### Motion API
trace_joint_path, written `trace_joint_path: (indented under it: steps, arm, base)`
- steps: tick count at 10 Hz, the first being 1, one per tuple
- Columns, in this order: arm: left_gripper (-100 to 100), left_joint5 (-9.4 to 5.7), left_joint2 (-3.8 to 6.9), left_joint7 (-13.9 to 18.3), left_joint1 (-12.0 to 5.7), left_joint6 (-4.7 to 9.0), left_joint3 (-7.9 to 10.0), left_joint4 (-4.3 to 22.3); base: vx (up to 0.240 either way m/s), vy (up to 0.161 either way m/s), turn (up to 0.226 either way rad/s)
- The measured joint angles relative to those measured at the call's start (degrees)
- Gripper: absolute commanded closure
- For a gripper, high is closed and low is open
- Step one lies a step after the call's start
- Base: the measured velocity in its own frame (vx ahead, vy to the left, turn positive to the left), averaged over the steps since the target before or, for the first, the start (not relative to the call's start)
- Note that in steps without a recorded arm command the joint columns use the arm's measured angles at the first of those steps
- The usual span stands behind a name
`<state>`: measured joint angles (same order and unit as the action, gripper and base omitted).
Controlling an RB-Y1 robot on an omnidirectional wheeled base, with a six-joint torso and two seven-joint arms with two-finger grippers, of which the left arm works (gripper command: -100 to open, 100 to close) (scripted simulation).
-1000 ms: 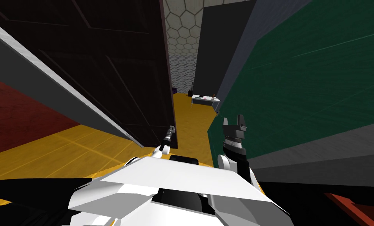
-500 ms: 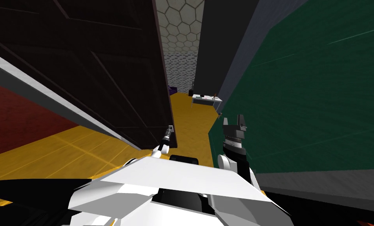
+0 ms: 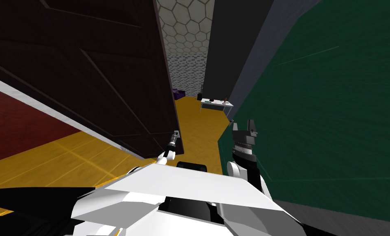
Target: Push the door open
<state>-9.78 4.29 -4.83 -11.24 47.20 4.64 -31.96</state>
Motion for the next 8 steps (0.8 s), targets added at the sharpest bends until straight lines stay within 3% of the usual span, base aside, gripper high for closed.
trace_joint_path:
  steps: [1,4,5,8]
  arm:
    - [100,-0.2,0.05,-0.2,0.05,-0.36,0.33,-0.1]
    - [100,-1.17,1.16,0.0,-1.57,1.3,1.9,3.5]
    - [-100,-1.54,1.19,-0.3,-0.99,1.24,2.57,2.6]
    - [-100,-1.71,0.86,-0.4,-1.06,0.83,2.65,2.1]
  base:
    - [0.054,0.0,-0.014]
    - [0.174,-0.031,0.089]
    - [-0.046,-0.098,0.057]
    - [-0.212,-0.098,0.035]
